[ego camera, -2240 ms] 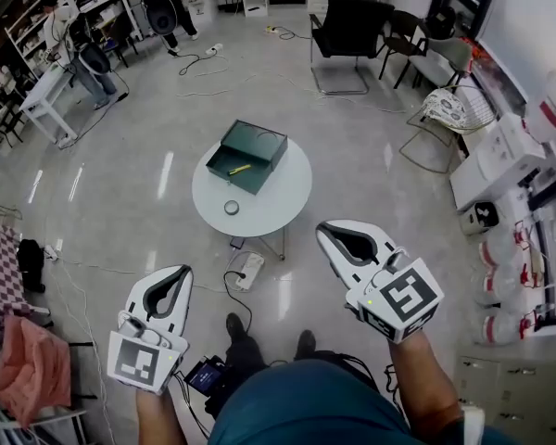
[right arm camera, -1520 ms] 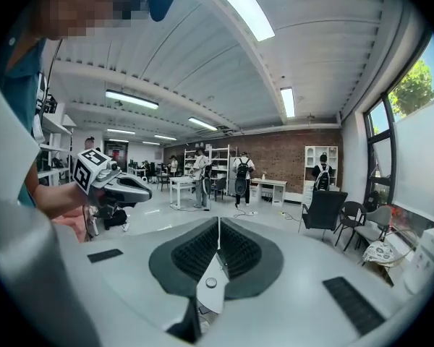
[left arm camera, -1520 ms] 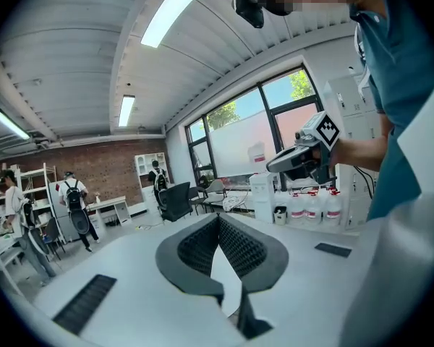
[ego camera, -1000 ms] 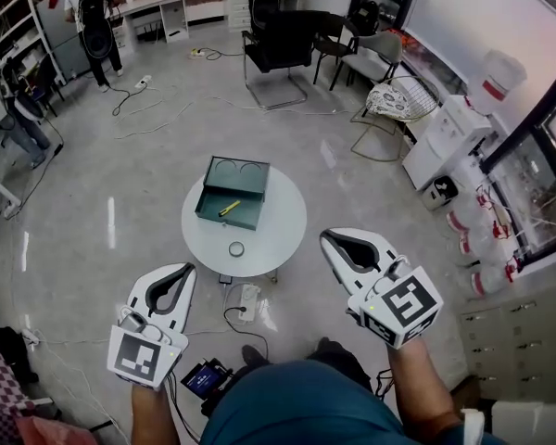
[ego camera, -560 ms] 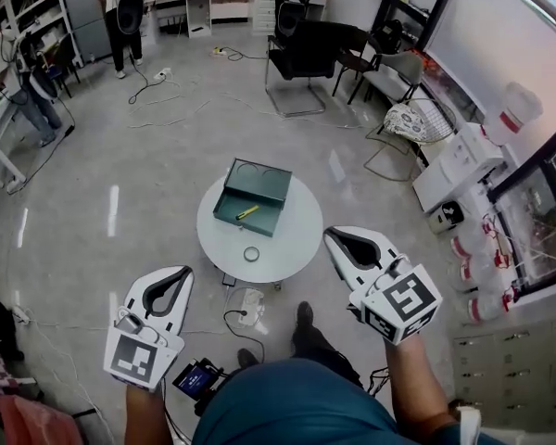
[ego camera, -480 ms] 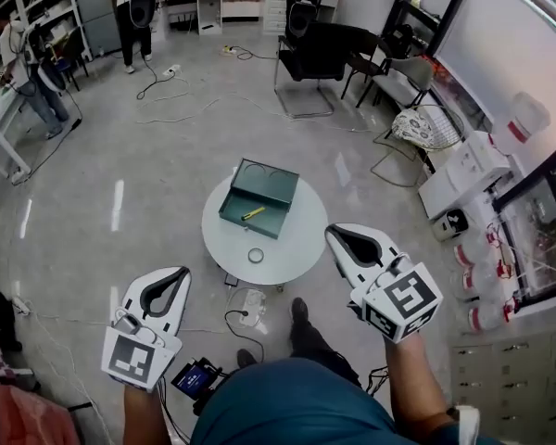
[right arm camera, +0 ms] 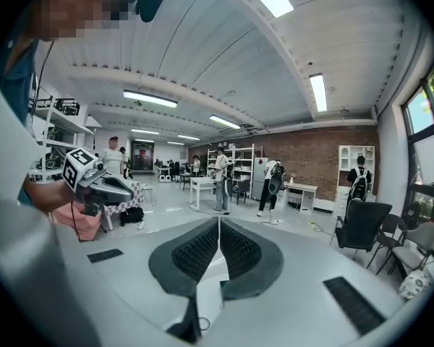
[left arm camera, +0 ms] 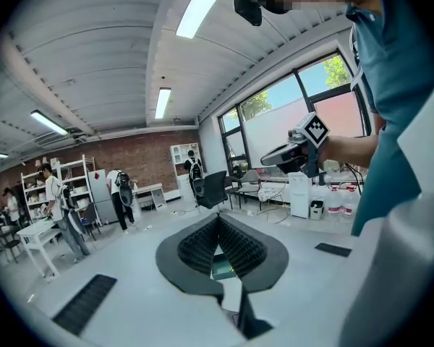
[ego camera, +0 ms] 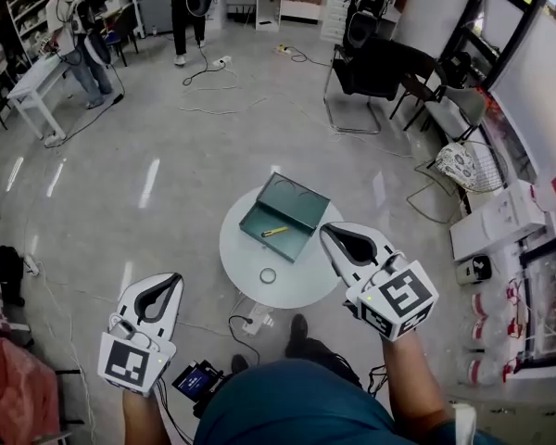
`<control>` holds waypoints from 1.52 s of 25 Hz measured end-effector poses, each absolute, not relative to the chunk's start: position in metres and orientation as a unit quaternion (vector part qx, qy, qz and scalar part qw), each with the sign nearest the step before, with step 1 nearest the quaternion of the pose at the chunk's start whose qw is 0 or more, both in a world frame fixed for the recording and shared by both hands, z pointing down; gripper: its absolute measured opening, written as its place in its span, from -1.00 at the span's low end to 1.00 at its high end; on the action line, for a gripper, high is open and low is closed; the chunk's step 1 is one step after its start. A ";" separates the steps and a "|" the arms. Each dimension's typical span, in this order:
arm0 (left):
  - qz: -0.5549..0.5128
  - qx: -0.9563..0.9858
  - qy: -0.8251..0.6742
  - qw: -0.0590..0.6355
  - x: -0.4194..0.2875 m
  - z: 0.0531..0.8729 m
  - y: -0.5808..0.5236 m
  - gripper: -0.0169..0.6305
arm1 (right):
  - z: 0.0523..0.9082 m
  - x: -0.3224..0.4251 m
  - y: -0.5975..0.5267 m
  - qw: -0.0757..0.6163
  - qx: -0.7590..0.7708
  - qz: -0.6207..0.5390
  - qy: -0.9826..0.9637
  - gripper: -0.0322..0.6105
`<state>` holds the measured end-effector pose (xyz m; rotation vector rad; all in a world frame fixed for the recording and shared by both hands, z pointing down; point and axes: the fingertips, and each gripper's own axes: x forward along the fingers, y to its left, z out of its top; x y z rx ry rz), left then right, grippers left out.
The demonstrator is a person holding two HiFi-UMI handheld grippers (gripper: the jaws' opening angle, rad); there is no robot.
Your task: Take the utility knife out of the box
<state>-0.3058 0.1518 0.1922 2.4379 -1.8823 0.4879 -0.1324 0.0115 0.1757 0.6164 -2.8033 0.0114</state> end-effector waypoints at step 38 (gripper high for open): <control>0.318 0.810 -0.480 0.113 -0.242 0.398 -0.133 -0.89 | 0.324 -0.050 -0.224 0.185 0.237 0.103 -0.948 -0.78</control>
